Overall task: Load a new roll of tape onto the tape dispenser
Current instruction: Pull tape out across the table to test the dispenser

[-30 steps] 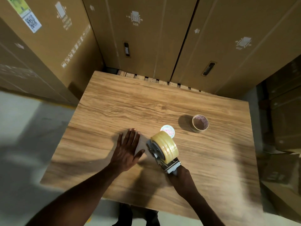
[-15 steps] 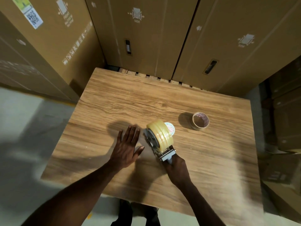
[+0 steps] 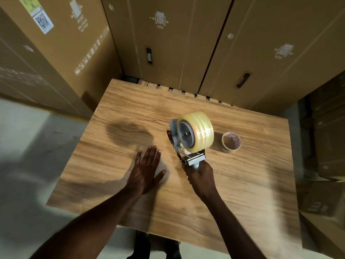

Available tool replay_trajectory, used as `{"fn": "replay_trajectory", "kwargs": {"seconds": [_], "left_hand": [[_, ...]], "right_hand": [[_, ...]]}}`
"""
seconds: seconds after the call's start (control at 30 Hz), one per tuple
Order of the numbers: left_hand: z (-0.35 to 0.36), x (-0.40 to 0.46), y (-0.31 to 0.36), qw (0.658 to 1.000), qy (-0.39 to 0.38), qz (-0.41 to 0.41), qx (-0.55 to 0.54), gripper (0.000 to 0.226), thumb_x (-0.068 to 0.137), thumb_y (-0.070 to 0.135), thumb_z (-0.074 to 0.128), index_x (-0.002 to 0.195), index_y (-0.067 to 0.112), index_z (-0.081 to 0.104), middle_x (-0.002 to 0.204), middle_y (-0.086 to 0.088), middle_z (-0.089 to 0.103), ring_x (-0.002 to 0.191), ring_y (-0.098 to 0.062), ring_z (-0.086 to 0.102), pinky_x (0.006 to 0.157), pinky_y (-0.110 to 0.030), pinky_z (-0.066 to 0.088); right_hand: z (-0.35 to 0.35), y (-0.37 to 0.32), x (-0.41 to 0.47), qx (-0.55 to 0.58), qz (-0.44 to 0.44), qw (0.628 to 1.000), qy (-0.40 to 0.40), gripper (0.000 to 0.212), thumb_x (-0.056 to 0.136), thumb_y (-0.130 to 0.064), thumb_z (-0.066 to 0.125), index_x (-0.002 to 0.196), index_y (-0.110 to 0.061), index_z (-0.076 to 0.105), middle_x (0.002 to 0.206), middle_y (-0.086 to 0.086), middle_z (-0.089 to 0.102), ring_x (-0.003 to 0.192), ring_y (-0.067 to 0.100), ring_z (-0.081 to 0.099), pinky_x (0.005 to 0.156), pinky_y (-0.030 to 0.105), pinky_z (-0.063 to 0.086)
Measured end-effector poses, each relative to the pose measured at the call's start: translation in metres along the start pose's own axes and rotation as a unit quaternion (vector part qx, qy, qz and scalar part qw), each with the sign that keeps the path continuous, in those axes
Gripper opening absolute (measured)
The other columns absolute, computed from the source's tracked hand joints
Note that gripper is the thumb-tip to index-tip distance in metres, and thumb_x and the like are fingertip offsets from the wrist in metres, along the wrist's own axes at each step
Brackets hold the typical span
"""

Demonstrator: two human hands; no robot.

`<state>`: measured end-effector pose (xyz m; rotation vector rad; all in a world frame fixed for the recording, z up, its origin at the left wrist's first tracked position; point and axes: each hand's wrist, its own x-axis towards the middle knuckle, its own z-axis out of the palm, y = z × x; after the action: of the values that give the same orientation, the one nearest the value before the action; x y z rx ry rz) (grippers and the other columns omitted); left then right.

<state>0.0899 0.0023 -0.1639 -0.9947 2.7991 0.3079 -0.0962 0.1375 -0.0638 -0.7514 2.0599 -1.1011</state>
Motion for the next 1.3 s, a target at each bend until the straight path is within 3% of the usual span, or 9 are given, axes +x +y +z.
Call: {"fn": "replay_trajectory", "kwargs": {"seconds": [0.1,0.3,0.47,0.6,0.7,0.87,0.97,1.07,1.3], "left_hand": [[0.002,0.000,-0.001,1.000,0.007,0.004,-0.003,0.081,0.101,0.066,0.020,0.162,0.013,0.011,0.171,-0.011,0.006,0.158,-0.027,0.002,0.125,-0.057,0.009],[-0.003,0.000,0.002,1.000,0.010,-0.006,0.004,0.082,0.101,0.067,0.021,0.163,0.016,0.002,0.171,-0.008,0.000,0.158,-0.026,-0.002,0.126,-0.056,0.005],[0.003,-0.002,-0.001,1.000,0.020,0.009,0.001,0.081,0.102,0.064,0.027,0.162,0.012,0.010,0.170,-0.013,0.009,0.158,-0.028,0.005,0.124,-0.058,0.012],[0.001,-0.002,0.001,1.000,0.018,0.007,0.002,0.082,0.102,0.065,0.024,0.162,0.014,0.004,0.171,-0.012,0.002,0.158,-0.027,0.000,0.124,-0.058,0.011],[0.000,-0.003,0.002,1.000,0.013,0.006,0.006,0.083,0.101,0.067,0.020,0.162,0.015,-0.001,0.171,-0.011,-0.004,0.158,-0.027,-0.004,0.125,-0.058,0.009],[0.002,-0.003,0.000,1.000,0.024,0.012,0.001,0.082,0.102,0.064,0.024,0.162,0.013,0.003,0.171,-0.012,-0.002,0.158,-0.027,-0.003,0.124,-0.058,0.011],[0.003,-0.003,0.000,0.999,0.036,0.017,-0.001,0.083,0.102,0.063,0.027,0.162,0.011,0.004,0.171,-0.012,0.001,0.158,-0.028,0.000,0.124,-0.058,0.012],[0.004,-0.003,-0.001,0.999,0.048,0.021,-0.003,0.082,0.102,0.061,0.029,0.162,0.010,0.008,0.171,-0.014,0.007,0.158,-0.030,0.004,0.124,-0.059,0.013],[0.004,0.008,0.002,0.996,0.046,0.070,-0.005,0.073,0.100,0.056,0.037,0.162,0.027,0.012,0.164,-0.028,0.022,0.153,-0.047,0.017,0.119,-0.067,0.018]], "right_hand": [[0.009,-0.004,0.011,0.021,-0.012,1.000,-0.002,0.014,0.089,-0.028,0.070,0.082,-0.017,0.065,0.073,0.010,0.069,0.070,0.034,0.066,0.061,0.053,0.056],[0.018,0.037,-0.010,-0.034,-0.001,0.999,-0.024,0.020,0.089,-0.043,0.061,0.091,-0.025,0.070,0.087,-0.003,0.075,0.078,0.016,0.071,0.069,0.049,0.059],[0.017,0.058,-0.029,-0.097,-0.014,0.995,-0.025,0.026,0.081,-0.023,0.060,0.098,-0.010,0.075,0.098,0.007,0.079,0.086,0.015,0.068,0.069,0.022,0.048],[0.012,0.062,-0.028,-0.111,-0.031,0.993,-0.033,0.021,0.083,-0.018,0.062,0.097,-0.010,0.075,0.097,0.006,0.079,0.086,0.017,0.070,0.070,0.025,0.051],[0.009,0.065,-0.025,-0.132,-0.055,0.989,-0.039,0.014,0.089,-0.008,0.070,0.101,-0.010,0.076,0.098,0.004,0.078,0.086,0.009,0.066,0.068,0.006,0.043],[0.001,0.077,-0.032,-0.151,-0.048,0.986,-0.050,0.011,0.088,-0.009,0.067,0.097,-0.009,0.074,0.093,0.002,0.077,0.084,0.013,0.069,0.067,0.026,0.052],[-0.002,0.083,-0.038,-0.173,-0.027,0.983,-0.051,0.019,0.086,-0.021,0.062,0.096,-0.011,0.074,0.092,0.002,0.078,0.084,0.019,0.071,0.063,0.018,0.046],[-0.003,0.083,-0.043,-0.173,-0.014,0.984,-0.045,0.010,0.086,-0.013,0.066,0.093,-0.010,0.074,0.089,0.001,0.077,0.082,0.019,0.071,0.061,0.011,0.043],[-0.006,0.081,-0.045,-0.146,0.001,0.988,-0.052,0.008,0.086,-0.004,0.069,0.088,-0.010,0.073,0.077,-0.011,0.069,0.066,0.001,0.062,0.060,0.020,0.046]]}}
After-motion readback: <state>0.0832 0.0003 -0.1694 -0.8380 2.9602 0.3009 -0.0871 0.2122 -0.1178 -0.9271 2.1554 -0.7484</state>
